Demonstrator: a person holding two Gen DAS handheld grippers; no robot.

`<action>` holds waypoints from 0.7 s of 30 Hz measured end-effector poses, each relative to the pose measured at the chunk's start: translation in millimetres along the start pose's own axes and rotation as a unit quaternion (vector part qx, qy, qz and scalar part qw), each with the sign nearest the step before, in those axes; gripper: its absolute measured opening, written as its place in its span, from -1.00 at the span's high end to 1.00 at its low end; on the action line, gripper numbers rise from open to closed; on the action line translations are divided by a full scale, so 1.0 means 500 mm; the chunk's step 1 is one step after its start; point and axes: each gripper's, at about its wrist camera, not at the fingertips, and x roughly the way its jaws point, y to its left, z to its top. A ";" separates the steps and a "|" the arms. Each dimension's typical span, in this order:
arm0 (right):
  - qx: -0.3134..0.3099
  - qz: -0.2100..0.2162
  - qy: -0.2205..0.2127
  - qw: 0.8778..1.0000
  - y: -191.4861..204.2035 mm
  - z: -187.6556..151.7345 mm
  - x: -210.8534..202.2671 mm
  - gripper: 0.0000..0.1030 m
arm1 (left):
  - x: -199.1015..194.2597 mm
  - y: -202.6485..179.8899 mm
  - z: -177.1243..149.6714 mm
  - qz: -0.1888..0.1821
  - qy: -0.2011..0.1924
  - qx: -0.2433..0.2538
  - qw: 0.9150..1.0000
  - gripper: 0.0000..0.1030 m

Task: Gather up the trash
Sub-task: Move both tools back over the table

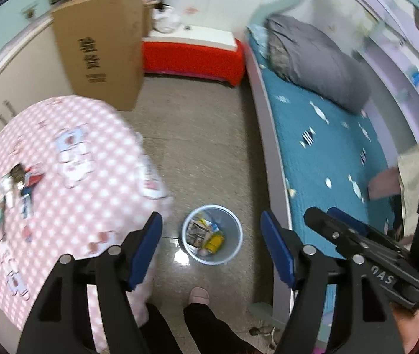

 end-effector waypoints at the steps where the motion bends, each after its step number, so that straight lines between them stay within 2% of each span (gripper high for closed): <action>1: -0.010 0.003 0.005 1.000 0.025 0.000 0.012 -0.31 | -0.011 0.023 -0.003 0.004 -0.005 -0.009 1.000 -0.33; 11: -0.095 0.035 0.050 0.994 0.263 -0.022 0.119 -0.34 | -0.082 0.273 -0.034 0.041 -0.022 -0.101 0.994 -0.34; 21: -0.130 0.041 0.093 0.986 0.431 -0.072 0.229 -0.34 | -0.095 0.504 -0.066 0.065 -0.009 -0.170 0.983 -0.34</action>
